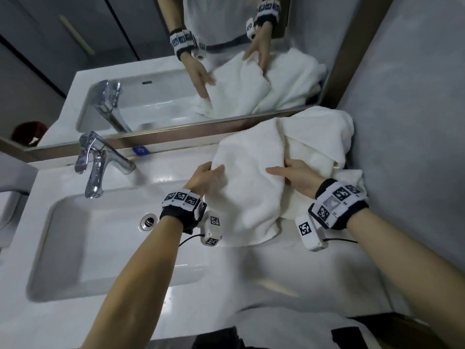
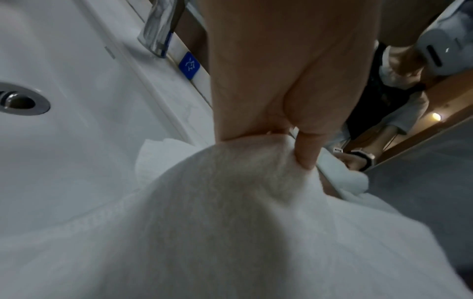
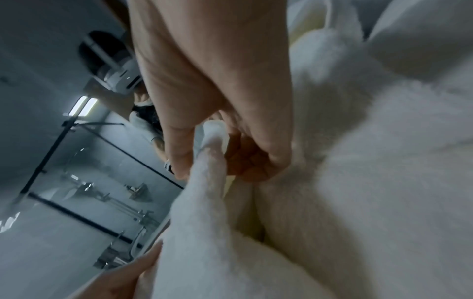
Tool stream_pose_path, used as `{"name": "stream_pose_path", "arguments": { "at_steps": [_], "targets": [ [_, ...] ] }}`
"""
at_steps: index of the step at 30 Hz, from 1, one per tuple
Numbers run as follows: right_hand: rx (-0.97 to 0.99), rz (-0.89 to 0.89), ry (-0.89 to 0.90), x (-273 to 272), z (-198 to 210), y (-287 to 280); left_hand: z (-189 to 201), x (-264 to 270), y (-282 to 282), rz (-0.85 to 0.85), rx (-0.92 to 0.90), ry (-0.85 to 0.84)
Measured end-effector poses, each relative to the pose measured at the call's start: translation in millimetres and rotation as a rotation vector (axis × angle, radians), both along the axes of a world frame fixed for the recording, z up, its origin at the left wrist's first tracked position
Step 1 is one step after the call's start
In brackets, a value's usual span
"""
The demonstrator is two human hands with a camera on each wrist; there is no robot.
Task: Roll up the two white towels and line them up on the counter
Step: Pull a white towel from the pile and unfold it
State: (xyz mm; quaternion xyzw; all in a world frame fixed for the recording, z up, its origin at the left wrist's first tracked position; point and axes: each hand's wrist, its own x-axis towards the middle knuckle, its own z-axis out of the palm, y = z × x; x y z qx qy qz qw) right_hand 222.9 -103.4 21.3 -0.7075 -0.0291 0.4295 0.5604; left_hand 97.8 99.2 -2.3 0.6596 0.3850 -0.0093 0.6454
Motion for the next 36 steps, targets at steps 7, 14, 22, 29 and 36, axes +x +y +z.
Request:
{"name": "stream_pose_path", "arguments": {
  "at_steps": [7, 14, 22, 29, 36],
  "targets": [
    [-0.004, 0.001, 0.039, -17, 1, -12, 5, -31, -14, 0.036, -0.035, -0.003],
    [-0.136, 0.182, -0.176, -47, -13, -39, -2, -57, -32, 0.04, -0.032, 0.056],
    [0.118, 0.106, -0.261, -79, -3, -47, 8, -71, -35, 0.026, 0.008, -0.06],
    [0.047, 0.095, -0.224, -104, -26, -67, -8, -93, -50, 0.036, -0.065, 0.005],
    [-0.106, 0.223, -0.339, -125, -60, -99, -39, -131, -59, -0.075, 0.052, 0.112]
  ]
}}
